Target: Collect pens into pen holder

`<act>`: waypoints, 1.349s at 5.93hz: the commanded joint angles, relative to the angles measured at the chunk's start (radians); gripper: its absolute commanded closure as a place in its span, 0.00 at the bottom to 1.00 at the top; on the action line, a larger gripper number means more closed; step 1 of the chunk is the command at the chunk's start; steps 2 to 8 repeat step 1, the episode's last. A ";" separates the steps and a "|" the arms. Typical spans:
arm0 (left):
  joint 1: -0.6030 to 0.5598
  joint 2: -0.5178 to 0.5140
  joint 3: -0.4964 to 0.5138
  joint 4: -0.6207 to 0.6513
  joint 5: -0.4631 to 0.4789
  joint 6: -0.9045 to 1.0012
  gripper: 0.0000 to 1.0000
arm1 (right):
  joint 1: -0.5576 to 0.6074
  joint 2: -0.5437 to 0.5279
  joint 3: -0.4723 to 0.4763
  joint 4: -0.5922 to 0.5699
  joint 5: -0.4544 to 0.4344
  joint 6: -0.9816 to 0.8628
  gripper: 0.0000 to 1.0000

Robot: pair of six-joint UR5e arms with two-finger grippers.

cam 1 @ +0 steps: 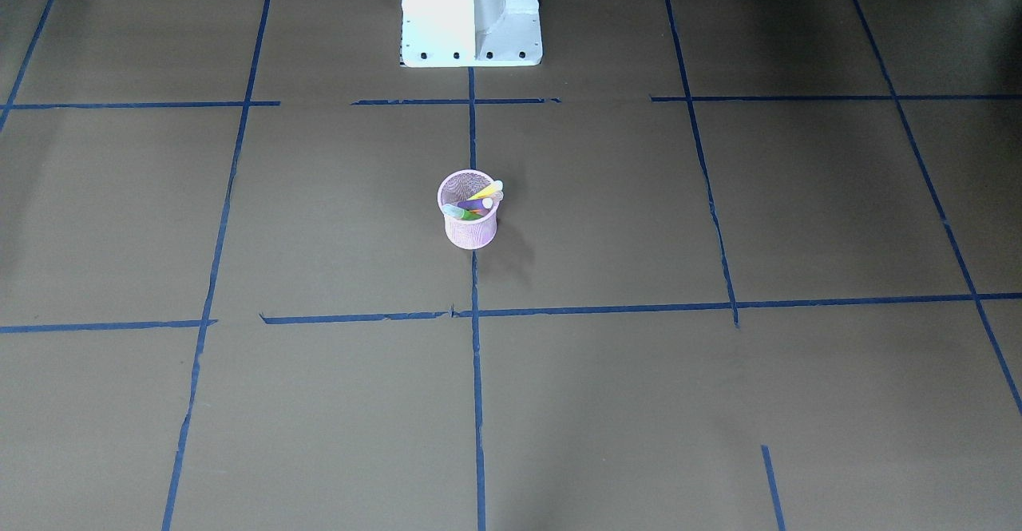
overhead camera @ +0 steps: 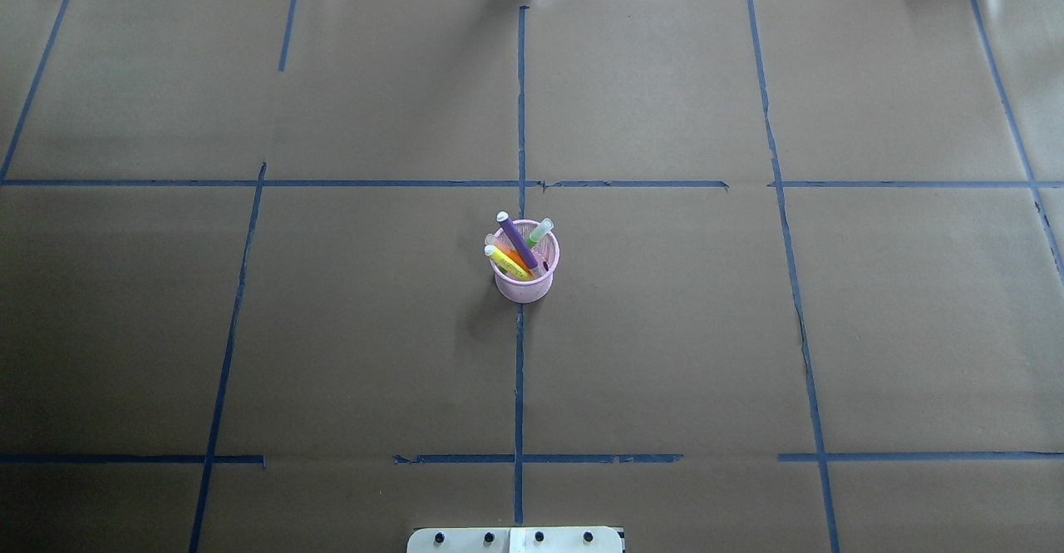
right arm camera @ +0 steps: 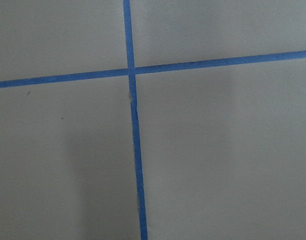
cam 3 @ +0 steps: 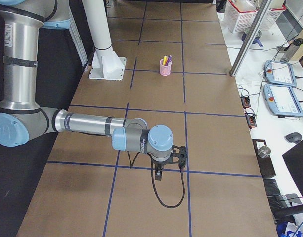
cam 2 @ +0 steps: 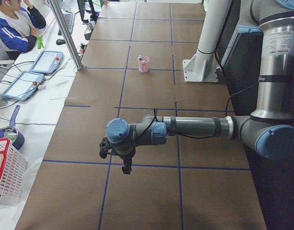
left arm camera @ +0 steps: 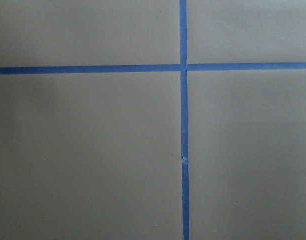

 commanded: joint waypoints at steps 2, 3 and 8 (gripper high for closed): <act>-0.001 -0.001 0.000 0.000 -0.003 0.000 0.00 | 0.000 0.002 -0.004 0.000 0.000 0.000 0.00; -0.001 -0.001 0.000 0.000 -0.003 0.000 0.00 | 0.000 0.002 -0.004 0.000 0.000 0.000 0.00; -0.001 -0.001 0.000 0.000 -0.003 0.000 0.00 | 0.000 0.002 -0.004 0.000 0.000 0.000 0.00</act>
